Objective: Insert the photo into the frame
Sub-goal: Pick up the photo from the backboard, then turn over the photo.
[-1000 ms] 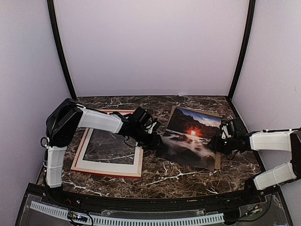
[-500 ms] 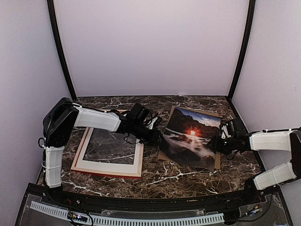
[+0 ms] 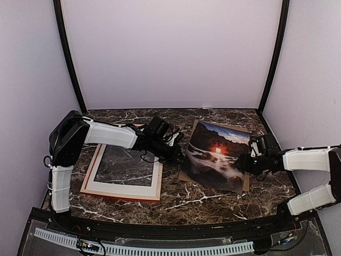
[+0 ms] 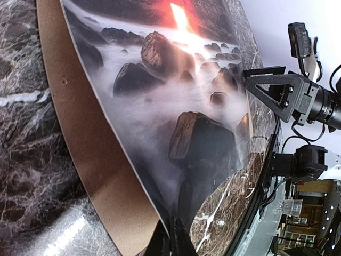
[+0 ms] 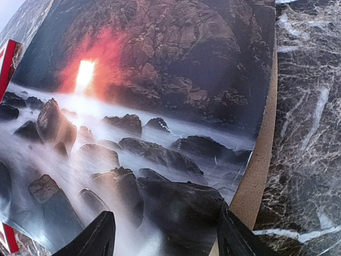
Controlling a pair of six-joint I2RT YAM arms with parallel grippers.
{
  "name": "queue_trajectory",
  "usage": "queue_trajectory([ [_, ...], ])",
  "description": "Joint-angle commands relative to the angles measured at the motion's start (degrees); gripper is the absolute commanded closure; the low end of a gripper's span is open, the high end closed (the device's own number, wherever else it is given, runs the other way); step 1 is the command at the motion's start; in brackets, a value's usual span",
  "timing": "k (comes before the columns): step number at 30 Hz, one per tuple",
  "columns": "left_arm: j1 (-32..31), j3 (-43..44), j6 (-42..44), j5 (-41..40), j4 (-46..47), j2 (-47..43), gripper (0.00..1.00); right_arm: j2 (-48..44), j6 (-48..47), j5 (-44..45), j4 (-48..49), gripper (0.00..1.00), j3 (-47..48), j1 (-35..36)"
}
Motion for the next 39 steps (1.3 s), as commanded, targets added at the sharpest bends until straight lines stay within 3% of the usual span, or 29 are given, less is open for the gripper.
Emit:
queue_trajectory([
  [1,0.25,2.90,1.62,0.45,-3.16,-0.98,1.00,-0.96,0.48,-1.64,-5.14,0.32,-0.16,0.70],
  [10,1.06,6.30,11.79,-8.99,-17.65,-10.81,1.00,-6.65,-1.28,-0.10,-13.70,0.26,6.96,0.69],
  [20,5.40,10.78,22.57,-30.87,-43.22,-28.98,1.00,-8.50,-1.10,-2.78,-17.60,0.25,15.00,0.78],
  [26,5.79,17.04,25.98,-40.14,-51.22,-35.79,1.00,-6.40,-0.30,-3.92,-16.12,0.26,15.31,1.35],
  [32,4.97,23.08,25.38,-41.70,-56.78,-35.61,1.00,-5.60,0.28,-3.87,-15.79,0.26,15.74,2.26],
  [39,-4.07,29.54,25.97,-40.39,-58.88,-25.49,1.00,-5.74,2.08,-6.85,-14.03,0.25,15.84,2.73],
])
